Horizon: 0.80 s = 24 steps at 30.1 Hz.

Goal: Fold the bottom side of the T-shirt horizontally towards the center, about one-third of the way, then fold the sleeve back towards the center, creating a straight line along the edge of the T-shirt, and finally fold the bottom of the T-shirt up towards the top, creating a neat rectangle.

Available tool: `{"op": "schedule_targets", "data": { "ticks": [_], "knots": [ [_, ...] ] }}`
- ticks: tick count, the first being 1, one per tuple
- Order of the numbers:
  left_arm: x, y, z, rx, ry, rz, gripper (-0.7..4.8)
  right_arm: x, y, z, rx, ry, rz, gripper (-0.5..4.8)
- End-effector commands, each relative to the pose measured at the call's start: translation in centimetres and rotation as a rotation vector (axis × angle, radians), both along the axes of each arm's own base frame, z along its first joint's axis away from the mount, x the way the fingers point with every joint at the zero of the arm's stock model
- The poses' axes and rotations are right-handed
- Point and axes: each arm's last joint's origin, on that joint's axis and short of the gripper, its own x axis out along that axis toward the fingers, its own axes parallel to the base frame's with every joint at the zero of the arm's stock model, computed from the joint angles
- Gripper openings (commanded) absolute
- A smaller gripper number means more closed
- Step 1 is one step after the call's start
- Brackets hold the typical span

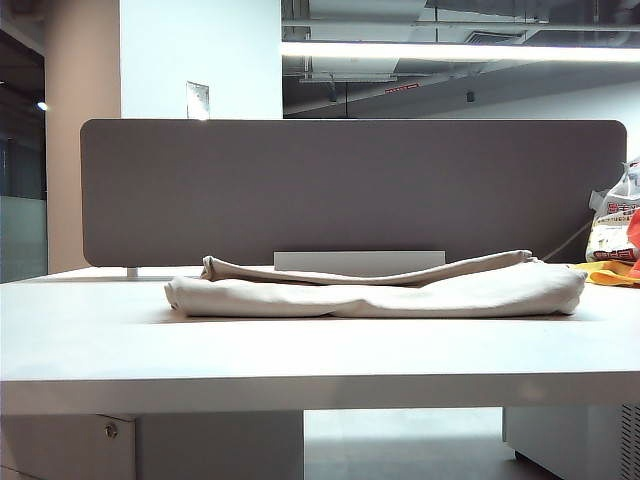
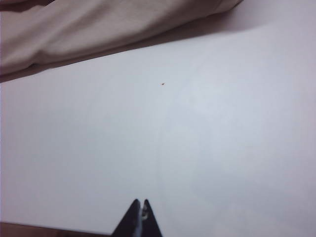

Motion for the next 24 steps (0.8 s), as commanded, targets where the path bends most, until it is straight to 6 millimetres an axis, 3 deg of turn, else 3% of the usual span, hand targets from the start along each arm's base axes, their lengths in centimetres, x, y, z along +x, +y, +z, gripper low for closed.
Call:
{"op": "schedule_targets", "data": {
  "ticks": [1,5,16,24],
  "knots": [
    [-1.4,0.6,-0.9,0.009,-0.093,0.031,-0.05,0.1,0.0,0.2,0.001,-0.014,0.002,-0.01],
    [-2.7,0.8,-2.6,0.013,-0.177,-0.007,-0.05,0.1,0.0,0.2,0.000,-0.014,0.000,-0.01],
    [-3.9,1.8,-1.5,0.068,-0.298,0.025,-0.05,0.1,0.0,0.2,0.000,-0.014,0.001,-0.01],
    [-4.4,1.9,-2.1,0.068,-0.248,0.028,-0.05,0.1,0.0,0.2,0.000,-0.014,0.001,-0.01]
  ]
}}
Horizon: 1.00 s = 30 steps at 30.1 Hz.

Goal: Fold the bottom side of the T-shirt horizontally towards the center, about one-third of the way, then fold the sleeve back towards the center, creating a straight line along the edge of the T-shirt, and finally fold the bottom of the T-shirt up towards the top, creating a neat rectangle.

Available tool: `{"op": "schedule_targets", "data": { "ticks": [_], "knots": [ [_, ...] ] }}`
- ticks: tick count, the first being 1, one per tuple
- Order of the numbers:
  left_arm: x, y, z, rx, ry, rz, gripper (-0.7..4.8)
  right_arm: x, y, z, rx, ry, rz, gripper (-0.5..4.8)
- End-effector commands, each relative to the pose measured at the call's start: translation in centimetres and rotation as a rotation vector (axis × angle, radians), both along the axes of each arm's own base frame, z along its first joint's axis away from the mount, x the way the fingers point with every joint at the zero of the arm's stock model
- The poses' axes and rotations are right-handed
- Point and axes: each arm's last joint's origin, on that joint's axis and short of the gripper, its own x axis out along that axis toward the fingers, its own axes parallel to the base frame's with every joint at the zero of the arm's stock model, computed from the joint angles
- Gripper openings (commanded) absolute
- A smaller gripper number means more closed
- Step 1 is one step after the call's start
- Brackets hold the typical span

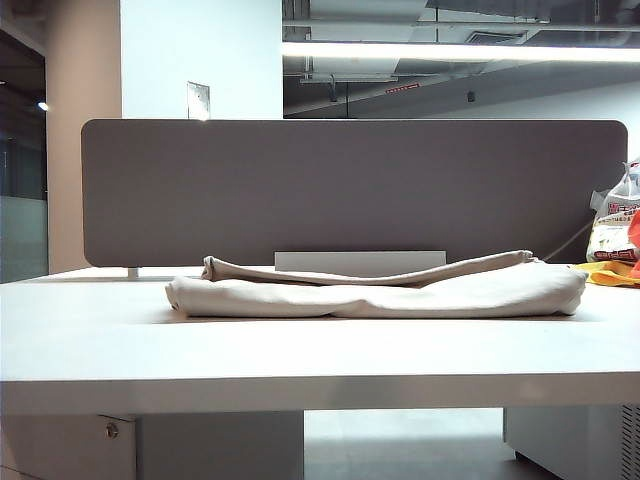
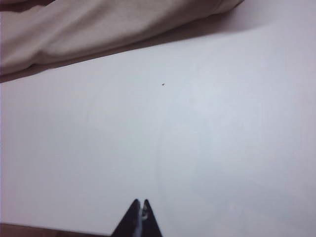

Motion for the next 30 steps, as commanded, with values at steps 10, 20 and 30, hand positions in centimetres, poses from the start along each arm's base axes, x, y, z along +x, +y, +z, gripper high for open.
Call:
{"op": "schedule_targets", "data": {
  "ticks": [10,20,30],
  "knots": [
    [-0.08,-0.03,-0.87,-0.012,0.089,-0.011,-0.05,0.08,0.01,0.19,0.000,-0.013,0.002,-0.01],
    [-0.08,-0.02,-0.87,-0.012,0.089,-0.007,-0.04,0.08,0.01,0.20,0.000,-0.014,0.002,-0.01],
    [-0.08,-0.02,-0.87,-0.012,0.089,-0.007,-0.04,0.04,-0.02,0.31,-0.010,-0.021,-0.006,-0.01]
  ]
}}
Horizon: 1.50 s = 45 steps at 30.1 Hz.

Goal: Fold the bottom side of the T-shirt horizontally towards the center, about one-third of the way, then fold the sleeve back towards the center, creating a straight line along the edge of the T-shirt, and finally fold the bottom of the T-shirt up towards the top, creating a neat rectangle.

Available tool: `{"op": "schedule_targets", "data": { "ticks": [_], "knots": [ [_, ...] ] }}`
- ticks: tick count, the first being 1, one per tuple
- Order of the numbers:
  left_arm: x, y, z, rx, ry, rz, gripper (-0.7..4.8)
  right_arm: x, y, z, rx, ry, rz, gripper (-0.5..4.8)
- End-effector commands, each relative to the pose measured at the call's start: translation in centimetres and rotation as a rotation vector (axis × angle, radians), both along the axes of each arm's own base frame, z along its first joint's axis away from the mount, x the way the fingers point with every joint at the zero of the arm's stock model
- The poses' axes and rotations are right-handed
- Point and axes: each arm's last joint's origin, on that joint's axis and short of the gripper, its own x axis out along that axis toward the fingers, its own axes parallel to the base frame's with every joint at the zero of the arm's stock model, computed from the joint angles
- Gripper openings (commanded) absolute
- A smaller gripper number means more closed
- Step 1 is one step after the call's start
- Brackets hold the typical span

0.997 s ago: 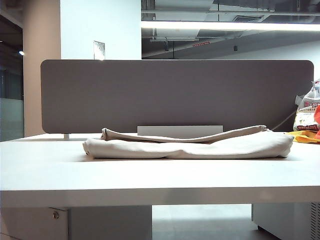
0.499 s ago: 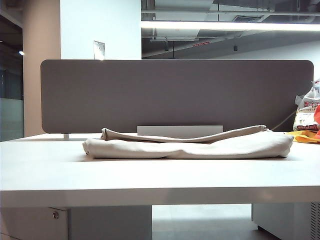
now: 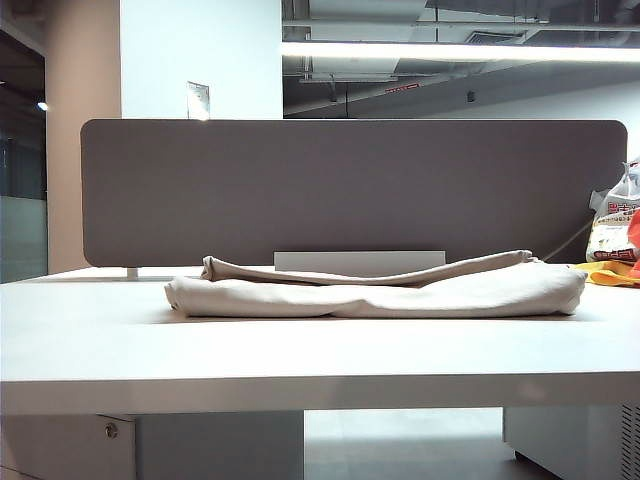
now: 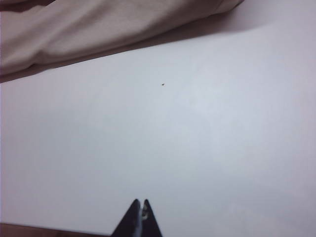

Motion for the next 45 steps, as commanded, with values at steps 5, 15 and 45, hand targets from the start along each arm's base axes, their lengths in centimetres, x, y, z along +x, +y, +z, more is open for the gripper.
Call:
{"op": "schedule_targets", "data": {
  "ticks": [5,15,45],
  "knots": [
    [0.0,0.0,-0.1,-0.004,0.008,-0.002,-0.05,-1.1,-0.3,2.0,-0.177,-0.135,-0.091,-0.01],
    [0.0,0.0,-0.1,-0.004,0.008,-0.002,-0.05,-5.1,0.3,2.0,-0.513,-0.432,-0.208,-0.01],
    [0.0,0.0,-0.1,-0.004,0.009,-0.002,-0.05,-8.6,0.5,0.6,-0.523,-0.471,-0.227,-0.01]
  ]
}}
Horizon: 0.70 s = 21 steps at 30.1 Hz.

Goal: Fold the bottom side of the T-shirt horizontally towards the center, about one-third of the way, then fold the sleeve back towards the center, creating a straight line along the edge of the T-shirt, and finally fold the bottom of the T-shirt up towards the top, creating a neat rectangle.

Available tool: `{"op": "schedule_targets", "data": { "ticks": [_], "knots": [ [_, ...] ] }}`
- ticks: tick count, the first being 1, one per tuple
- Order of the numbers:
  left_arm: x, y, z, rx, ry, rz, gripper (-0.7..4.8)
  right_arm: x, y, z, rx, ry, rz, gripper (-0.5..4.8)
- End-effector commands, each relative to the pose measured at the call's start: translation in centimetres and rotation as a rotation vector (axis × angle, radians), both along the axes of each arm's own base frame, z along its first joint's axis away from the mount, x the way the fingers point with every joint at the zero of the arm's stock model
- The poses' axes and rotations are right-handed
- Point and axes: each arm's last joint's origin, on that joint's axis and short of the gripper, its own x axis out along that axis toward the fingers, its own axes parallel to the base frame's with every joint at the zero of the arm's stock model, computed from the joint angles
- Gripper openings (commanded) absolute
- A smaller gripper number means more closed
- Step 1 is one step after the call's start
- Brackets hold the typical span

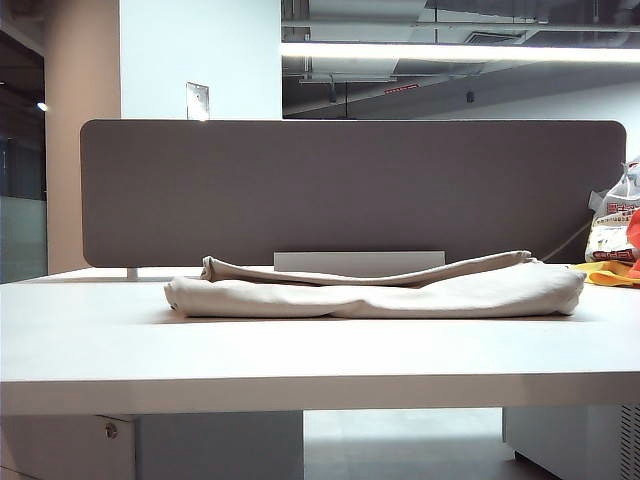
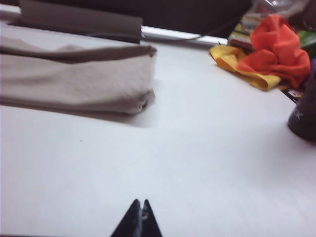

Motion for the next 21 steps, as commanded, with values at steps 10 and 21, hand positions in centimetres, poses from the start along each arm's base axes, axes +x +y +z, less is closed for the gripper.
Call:
{"op": "schedule_targets", "data": {
  "ticks": [10,21],
  "knots": [
    [-0.01,0.01,-0.10,-0.004,0.008,-0.002,-0.05,0.04,0.00,0.06,0.001,-0.016,-0.005,-0.01],
    [-0.01,0.01,-0.10,-0.004,0.008,-0.002,-0.05,0.04,0.00,0.05,0.001,-0.015,-0.005,-0.01]
  ]
}}
